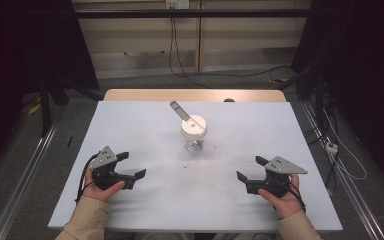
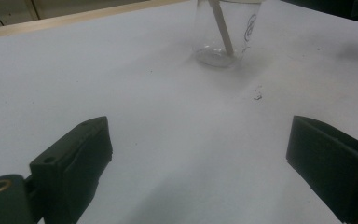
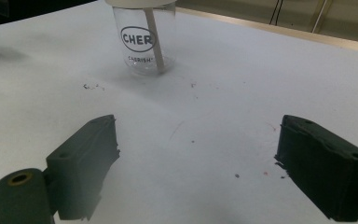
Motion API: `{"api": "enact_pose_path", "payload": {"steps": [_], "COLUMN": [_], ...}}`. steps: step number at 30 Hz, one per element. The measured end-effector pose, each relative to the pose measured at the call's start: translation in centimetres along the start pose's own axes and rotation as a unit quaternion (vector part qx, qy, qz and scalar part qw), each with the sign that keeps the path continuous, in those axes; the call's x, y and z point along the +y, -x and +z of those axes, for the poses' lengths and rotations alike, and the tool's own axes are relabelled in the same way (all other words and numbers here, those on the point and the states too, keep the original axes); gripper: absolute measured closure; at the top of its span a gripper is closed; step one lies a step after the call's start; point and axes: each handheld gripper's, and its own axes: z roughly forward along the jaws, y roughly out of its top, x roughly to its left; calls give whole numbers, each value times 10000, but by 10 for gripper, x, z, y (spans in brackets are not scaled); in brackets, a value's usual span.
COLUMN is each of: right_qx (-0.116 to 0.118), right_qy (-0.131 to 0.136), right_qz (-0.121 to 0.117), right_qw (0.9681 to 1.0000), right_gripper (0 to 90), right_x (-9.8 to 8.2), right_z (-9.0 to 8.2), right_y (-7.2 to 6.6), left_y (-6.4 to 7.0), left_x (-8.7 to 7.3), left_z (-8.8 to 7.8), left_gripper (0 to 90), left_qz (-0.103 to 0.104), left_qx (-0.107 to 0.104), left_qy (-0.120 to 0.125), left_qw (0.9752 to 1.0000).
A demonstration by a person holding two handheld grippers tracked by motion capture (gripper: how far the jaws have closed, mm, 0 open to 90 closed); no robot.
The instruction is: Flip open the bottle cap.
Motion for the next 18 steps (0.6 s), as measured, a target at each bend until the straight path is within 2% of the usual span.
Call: {"api": "enact_pose_path", "payload": {"steps": [10,18], "right_qx": [-56,-107], "right_qy": [-11,46], "right_qz": [0,56], "right_qw": [10000,9999], "right_gripper": [122,125], "right_x": [-7,-10], "right_z": [-7,-13], "right_y": [3,7], "left_y": [-4,-4], "left_x": [-6,-8], "left_z": [-9,-10], "left_gripper": [64,65], "left_qz": [-55,-92], "left_qx": [44,41], "left_qy": [15,13], "left_qw": [10000,9999]}}
